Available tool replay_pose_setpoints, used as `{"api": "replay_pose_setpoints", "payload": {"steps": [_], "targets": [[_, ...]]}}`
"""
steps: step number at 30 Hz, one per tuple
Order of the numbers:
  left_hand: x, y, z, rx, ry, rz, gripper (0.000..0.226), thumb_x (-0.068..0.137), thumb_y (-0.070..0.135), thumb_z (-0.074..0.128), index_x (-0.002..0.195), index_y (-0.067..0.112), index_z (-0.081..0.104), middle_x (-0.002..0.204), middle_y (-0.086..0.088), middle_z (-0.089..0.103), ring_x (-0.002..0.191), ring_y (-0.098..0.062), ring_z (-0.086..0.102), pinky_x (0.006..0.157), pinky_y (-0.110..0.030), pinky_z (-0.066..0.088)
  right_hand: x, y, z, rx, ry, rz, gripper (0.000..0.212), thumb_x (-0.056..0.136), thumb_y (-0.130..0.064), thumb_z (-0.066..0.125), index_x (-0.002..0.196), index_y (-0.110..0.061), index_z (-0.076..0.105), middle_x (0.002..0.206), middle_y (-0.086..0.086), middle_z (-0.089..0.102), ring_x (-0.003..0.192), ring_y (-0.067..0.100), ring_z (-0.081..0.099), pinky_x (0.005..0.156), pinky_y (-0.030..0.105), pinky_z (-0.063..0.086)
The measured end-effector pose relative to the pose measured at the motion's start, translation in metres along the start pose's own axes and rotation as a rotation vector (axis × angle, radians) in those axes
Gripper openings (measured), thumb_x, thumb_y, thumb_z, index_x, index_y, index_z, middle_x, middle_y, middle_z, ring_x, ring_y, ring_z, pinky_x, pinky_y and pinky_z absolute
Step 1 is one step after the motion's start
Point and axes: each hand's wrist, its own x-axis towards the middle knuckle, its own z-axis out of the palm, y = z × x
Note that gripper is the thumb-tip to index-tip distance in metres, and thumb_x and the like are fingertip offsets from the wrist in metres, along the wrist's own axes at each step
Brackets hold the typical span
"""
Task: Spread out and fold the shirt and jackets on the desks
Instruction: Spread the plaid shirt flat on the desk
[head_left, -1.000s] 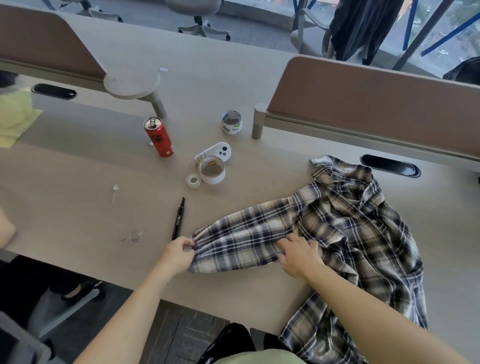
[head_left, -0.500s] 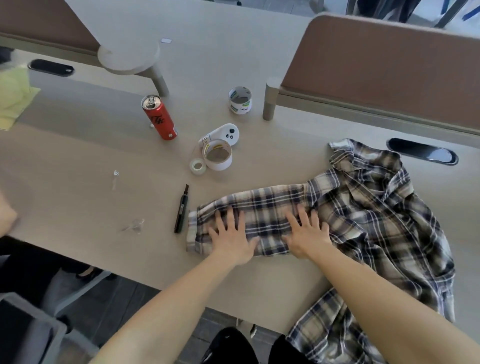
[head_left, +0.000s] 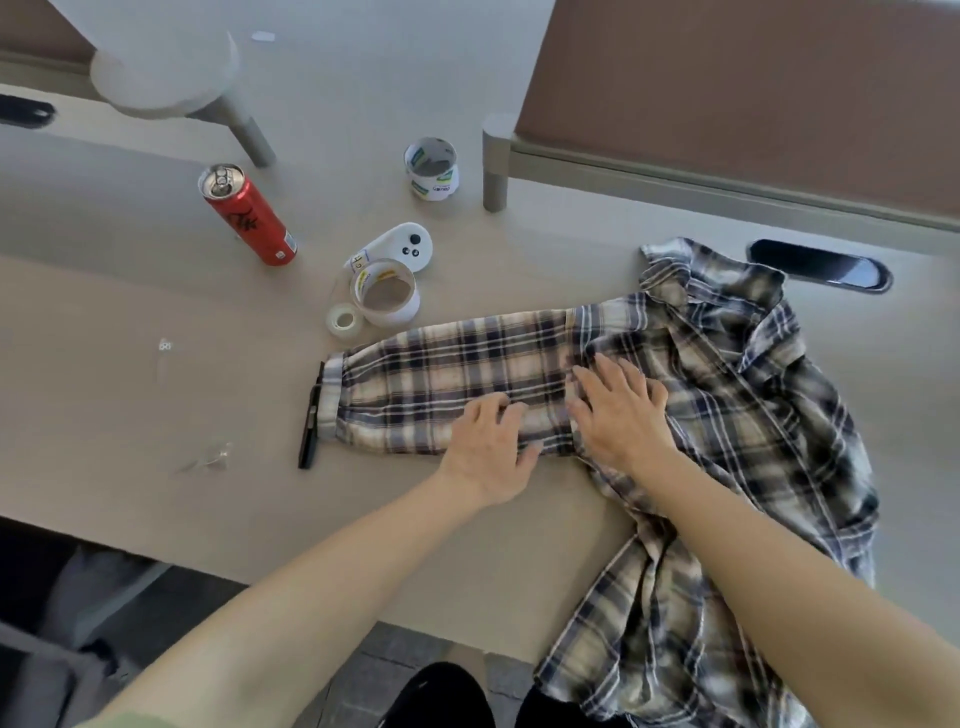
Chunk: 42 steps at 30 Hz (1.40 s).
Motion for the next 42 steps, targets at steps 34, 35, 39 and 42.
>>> {"api": "replay_pose_setpoints", "payload": {"steps": [34,35,39,42], "targets": [[0.025,0.206,0.047,0.186,-0.485,-0.173,0.062,0.106,0.048,0.021,0.145,0.003,0.037,0.155,-0.015,0.024,0.139,-0.033,0.031,0.111,-0.047,0.035,-0.161,0.241,0.026,0.379,-0.062,0.353,0.024,0.098,-0.031,0.05,0.12,-0.034,0.057,0.124,-0.004,0.052,0.103,0.025,0.06,0.072,0.035,0.051],[0.024,0.202,0.045,0.207,-0.482,-0.182,0.06,0.106,0.047,0.021,0.144,0.003,0.038,0.152,-0.015,0.027,0.136,-0.032,0.035,0.109,-0.046,0.038,-0.16,0.243,0.025,0.385,-0.029,0.349,0.019,0.097,-0.022,0.046,0.104,-0.031,0.062,0.112,-0.004,0.059,0.094,0.025,0.061,0.07,0.036,0.053],[0.02,0.201,0.037,0.345,-0.346,-0.111,0.055,0.106,0.046,0.02,0.133,0.011,0.052,0.136,-0.011,0.044,0.126,-0.03,0.041,0.097,-0.043,0.046,-0.155,0.261,0.01,0.594,0.0,0.393,0.024,0.094,-0.01,0.045,0.09,-0.021,0.066,0.082,-0.003,0.063,0.079,0.023,0.062,0.062,0.03,0.048],[0.018,0.214,0.036,0.348,-0.266,-0.134,0.056,0.104,0.051,0.025,0.119,0.013,0.064,0.135,-0.009,0.045,0.129,-0.031,0.041,0.097,-0.045,0.047,-0.148,0.283,-0.01,0.928,0.202,0.46,0.017,0.096,-0.01,0.054,0.087,-0.016,0.067,0.078,0.0,0.065,0.074,0.02,0.059,0.062,0.029,0.042]]}}
